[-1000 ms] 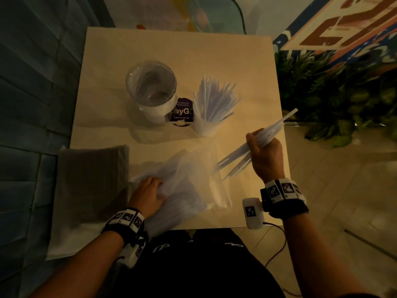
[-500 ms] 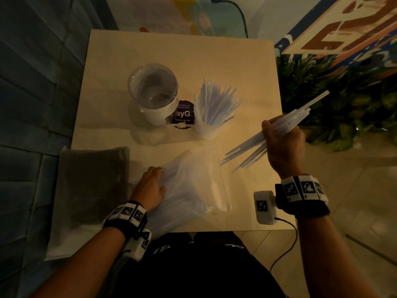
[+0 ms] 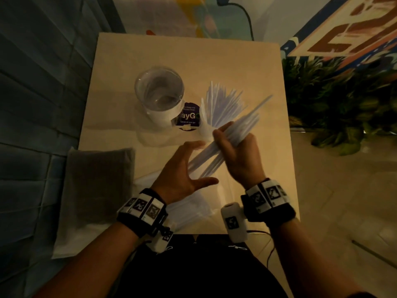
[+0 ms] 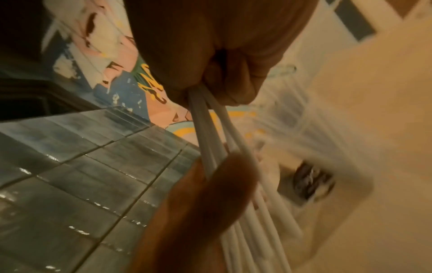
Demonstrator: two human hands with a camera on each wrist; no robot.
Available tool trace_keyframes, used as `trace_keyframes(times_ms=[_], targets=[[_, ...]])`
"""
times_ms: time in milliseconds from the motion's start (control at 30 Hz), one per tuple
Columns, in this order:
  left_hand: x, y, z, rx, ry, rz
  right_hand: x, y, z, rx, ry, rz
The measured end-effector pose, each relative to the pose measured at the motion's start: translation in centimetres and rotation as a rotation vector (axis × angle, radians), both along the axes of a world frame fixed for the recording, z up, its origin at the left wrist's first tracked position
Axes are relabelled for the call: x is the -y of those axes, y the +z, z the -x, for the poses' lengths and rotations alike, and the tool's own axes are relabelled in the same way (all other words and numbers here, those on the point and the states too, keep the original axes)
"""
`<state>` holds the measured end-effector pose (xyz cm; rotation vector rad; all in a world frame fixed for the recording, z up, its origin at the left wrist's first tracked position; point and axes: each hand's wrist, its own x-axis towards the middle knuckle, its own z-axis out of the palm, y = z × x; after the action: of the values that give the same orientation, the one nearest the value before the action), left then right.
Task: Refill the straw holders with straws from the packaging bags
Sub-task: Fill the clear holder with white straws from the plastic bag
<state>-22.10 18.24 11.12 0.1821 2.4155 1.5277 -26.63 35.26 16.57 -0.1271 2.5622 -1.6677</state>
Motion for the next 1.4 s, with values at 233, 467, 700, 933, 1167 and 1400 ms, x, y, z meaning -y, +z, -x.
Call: trace_keyframes(times_ms=[233,467,700,933,1167,1400], targets=[[0.0,-1.7,-0.7,0.122,0.08,-0.117,2.8,-3.4,-1.1,0.171,0.035,0.107],[0.1,-1.9,-1.5,0.153,0.088,-0.173,3.6,-3.8,-1.5,0.195,0.06,0.132],[0.9,-1.7,-2.0,0.268,0.113,-0.047,3.3,-2.0,1.0,0.018,-0.143,0.212],[1.4,-1.2,-2.1,0.288,0.09,-0.025,3.1,-1.5,1.8,-0.015,0.093,0.065],[1.9,-1.3,-2.1,0.283,0.107,-0.022,1.0,-0.3,3.0,-0.144,-0.088,0.12],[1.6,-0.3,-1.7,0.309,0.072,-0.017,1.9,-2.3,0.2,-0.025,0.274,-0.1]])
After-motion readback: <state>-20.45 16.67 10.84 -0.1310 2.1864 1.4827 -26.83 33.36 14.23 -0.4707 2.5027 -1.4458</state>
